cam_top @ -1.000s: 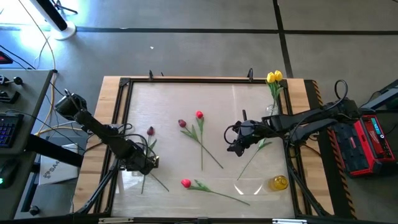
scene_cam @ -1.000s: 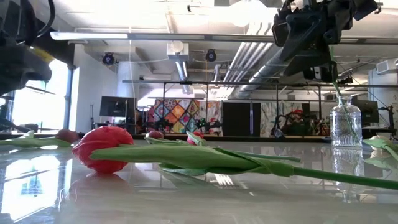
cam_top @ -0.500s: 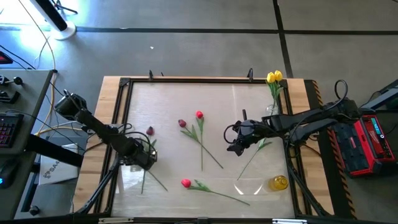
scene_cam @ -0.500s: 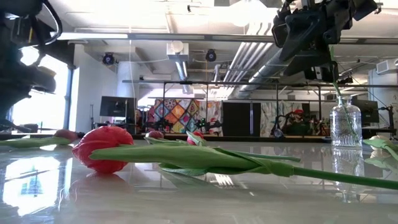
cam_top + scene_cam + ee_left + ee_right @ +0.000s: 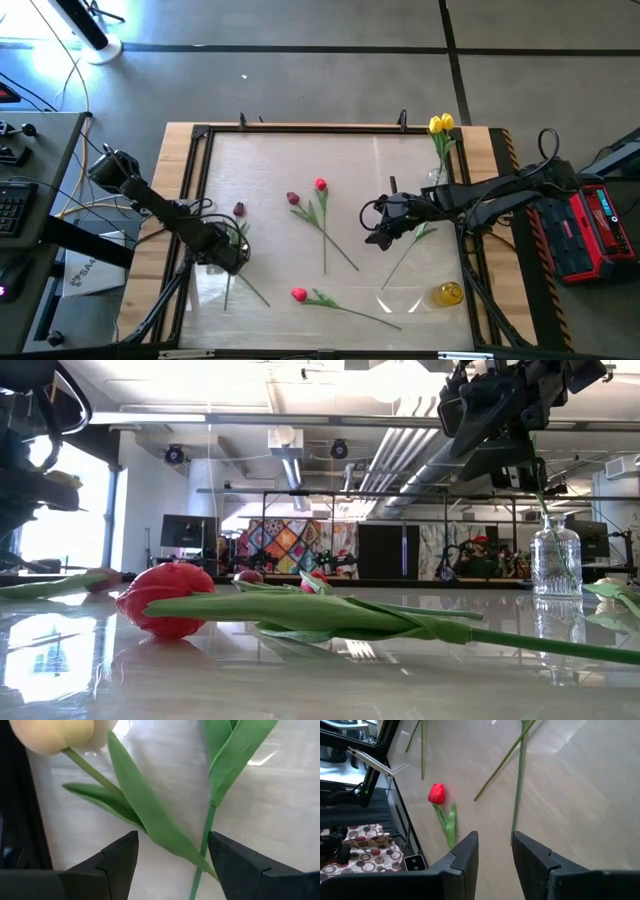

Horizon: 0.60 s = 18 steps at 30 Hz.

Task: Sort flowers into vase by color
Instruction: Put the left white tulip into the transparent vase

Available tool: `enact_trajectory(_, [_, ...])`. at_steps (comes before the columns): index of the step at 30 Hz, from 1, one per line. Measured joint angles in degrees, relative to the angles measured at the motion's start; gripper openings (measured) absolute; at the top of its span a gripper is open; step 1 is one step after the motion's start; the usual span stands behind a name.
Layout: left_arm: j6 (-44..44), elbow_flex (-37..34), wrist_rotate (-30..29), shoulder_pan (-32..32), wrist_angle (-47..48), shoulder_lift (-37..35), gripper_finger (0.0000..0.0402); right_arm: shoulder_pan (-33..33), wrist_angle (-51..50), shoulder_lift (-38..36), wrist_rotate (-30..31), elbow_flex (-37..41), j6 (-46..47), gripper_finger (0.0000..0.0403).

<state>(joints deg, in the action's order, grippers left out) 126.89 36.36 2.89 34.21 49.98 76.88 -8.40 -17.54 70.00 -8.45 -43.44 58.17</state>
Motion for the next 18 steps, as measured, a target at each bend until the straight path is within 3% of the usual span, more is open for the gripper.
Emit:
enact_trajectory(7, [-1.2, 0.0, -1.6, 0.0, -0.7, 3.0, 0.0193, 0.0, 0.2, 0.0, 0.7, 0.0, 0.4, 0.0108])
enact_trajectory(18, [-6.6, 2.1, -5.3, 0.5, -1.1, 5.5, 0.0083, 0.0, 0.6, 0.0, 1.1, 0.0, 2.0, 0.0108])
